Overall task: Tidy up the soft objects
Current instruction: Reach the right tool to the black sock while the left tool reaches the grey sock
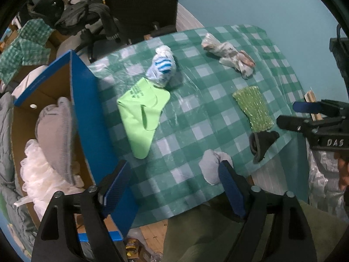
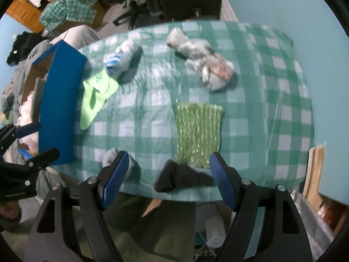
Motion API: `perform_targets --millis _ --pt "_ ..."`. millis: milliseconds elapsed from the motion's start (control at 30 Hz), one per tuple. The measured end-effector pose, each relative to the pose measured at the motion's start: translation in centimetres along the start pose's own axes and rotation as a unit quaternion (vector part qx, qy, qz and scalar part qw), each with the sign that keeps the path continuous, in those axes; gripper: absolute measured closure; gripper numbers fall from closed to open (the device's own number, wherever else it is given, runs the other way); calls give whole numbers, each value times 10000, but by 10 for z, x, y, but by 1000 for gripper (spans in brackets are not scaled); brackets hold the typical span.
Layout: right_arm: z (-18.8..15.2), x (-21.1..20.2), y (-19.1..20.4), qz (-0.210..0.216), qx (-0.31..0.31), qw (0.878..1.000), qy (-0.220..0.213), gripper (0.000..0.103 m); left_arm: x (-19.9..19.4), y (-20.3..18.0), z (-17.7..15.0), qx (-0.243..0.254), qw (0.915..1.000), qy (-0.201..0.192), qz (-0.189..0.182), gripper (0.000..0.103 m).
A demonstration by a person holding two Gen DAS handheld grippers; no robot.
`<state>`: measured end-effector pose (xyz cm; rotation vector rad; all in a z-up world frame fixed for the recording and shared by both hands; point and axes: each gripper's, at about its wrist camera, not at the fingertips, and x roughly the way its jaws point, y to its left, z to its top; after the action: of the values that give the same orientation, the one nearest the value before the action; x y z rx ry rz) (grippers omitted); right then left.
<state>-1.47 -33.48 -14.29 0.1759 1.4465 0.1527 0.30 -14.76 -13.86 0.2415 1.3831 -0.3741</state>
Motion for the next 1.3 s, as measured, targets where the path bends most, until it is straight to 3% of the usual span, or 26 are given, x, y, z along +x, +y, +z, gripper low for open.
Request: perform_targets --millis 300,533,767,1167,1300 --pt "-24 35 -6 -24 195 9994 288 26 25 -14 -5 307 9992 211 -170 16" --pt "-30 50 -6 -58 255 9989 401 26 46 -19 -6 227 9974 404 -549 14" --pt "-37 66 -10 -178 338 9980 503 26 62 -27 -9 289 9960 542 -655 12" --pt "-42 90 -22 -322 424 9974 495 27 88 -45 -12 378 9946 758 -604 12" --pt "-44 91 -23 -440 250 9977 462 36 102 -49 -13 337 9942 870 -527 12"
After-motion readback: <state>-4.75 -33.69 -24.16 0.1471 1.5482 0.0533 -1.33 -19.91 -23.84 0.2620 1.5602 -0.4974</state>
